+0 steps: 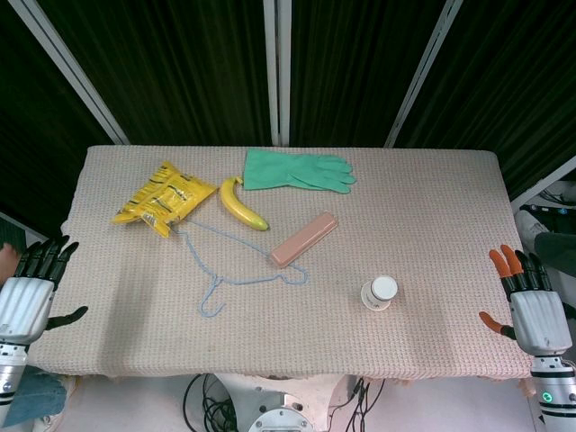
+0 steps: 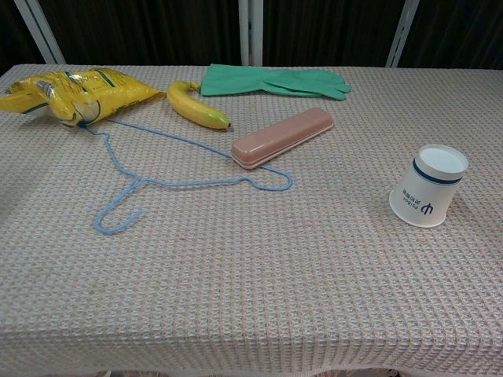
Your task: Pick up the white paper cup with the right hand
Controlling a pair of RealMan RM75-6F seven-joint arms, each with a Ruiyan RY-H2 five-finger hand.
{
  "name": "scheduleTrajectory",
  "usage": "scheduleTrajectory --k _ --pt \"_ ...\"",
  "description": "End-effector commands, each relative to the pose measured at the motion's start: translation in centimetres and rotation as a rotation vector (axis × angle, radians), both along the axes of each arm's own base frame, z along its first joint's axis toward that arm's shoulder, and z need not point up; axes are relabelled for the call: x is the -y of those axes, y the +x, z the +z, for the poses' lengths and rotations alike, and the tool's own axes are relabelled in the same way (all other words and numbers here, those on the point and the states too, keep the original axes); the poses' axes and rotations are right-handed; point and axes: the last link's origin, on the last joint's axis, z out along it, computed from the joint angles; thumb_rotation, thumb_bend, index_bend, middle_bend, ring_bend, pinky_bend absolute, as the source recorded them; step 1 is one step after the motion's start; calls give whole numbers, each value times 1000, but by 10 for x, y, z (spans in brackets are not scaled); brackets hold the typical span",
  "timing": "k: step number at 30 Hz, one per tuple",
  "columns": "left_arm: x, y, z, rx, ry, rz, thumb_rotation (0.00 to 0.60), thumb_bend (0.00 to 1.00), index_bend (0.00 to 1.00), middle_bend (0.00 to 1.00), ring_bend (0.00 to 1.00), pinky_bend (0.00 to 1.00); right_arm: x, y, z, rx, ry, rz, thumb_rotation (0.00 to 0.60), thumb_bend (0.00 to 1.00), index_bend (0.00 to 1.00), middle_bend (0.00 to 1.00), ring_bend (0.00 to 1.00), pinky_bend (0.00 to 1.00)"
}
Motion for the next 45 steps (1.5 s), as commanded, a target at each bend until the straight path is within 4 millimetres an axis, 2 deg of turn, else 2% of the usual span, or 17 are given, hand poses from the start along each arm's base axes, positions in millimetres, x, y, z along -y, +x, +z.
scheduleTrajectory --k 1,7,13,19,24,28,33,39,45 --pt "0 0 -1 -3 -2 0 600 47 0 0 0 0 -1 -2 -1 -3 5 -7 600 0 0 0 0 0" --pt "3 1 -1 -11 0 -1 600 47 0 0 0 0 -3 -1 -3 -10 24 -1 600 0 0 0 0 0" --pt "3 2 0 -8 1 -4 600 47 0 0 0 0 1 14 -11 -86 64 62 600 0 0 0 0 0" --pt "2 2 0 2 -6 -4 600 48 0 0 0 0 12 53 -34 -257 184 241 600 0 0 0 0 0" --pt "1 2 1 1 -6 -5 600 47 0 0 0 0 21 91 -58 -513 228 403 600 0 0 0 0 0" --pt "1 2 1 0 -6 -3 600 47 0 0 0 0 28 109 -82 -708 259 461 600 0 0 0 0 0" --pt "0 -1 1 6 -13 13 600 48 0 0 0 0 35 124 -110 -835 316 495 600 0 0 8 0 0" --pt "-1 -2 1 11 -20 17 600 47 0 0 0 0 41 132 -127 -882 342 513 600 0 0 76 0 0" --pt "-1 -2 2 17 -18 19 600 48 0 0 0 0 46 131 -137 -894 345 526 600 0 133 236 0 0"
